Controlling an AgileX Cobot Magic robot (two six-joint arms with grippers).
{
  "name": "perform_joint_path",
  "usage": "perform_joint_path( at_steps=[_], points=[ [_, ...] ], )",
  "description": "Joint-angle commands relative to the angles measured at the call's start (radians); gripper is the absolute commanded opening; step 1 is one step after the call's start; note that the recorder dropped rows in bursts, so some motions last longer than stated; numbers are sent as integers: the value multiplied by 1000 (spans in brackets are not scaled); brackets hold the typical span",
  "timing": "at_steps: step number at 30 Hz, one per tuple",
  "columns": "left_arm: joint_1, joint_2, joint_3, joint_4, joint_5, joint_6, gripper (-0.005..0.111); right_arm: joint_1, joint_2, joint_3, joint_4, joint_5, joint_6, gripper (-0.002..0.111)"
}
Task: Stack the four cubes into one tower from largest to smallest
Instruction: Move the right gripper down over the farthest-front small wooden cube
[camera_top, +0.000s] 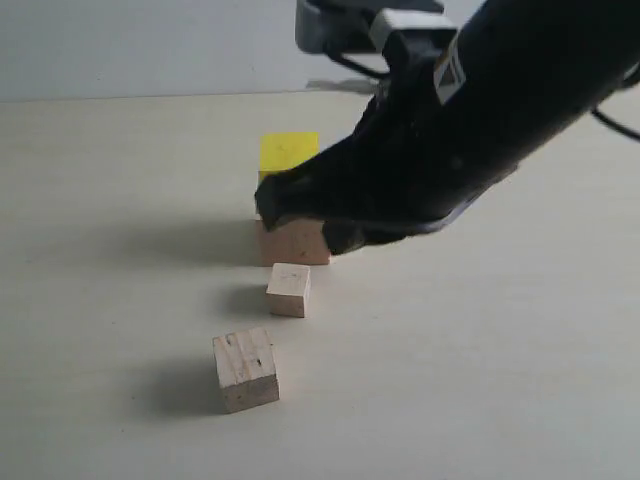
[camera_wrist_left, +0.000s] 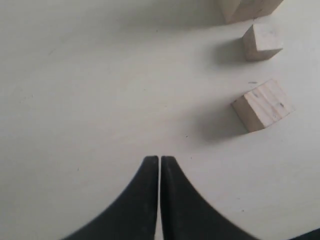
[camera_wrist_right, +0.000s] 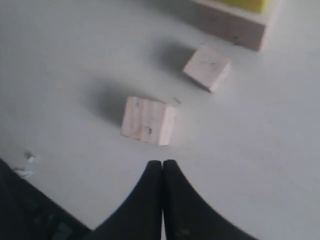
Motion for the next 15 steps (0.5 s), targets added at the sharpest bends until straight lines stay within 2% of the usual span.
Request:
perform_joint_path(
  at_steps=[1, 4, 6, 11, 15],
  points=[
    [1, 48, 2, -5, -46, 2, 4, 1, 34, 118, 236, -221, -200, 0],
    [1, 75, 2, -5, -42, 6, 4, 1, 105, 111, 279, -227, -228, 3],
    [1, 83, 2, -5, -42, 14, 4, 10, 149, 102, 298, -235, -228, 9],
    [1, 76, 2, 16, -32, 22, 4, 115, 227, 90, 301, -283, -204, 27],
    [1, 70, 2, 60, -17, 22, 4, 164, 259, 77, 272, -358, -73, 27]
  ],
)
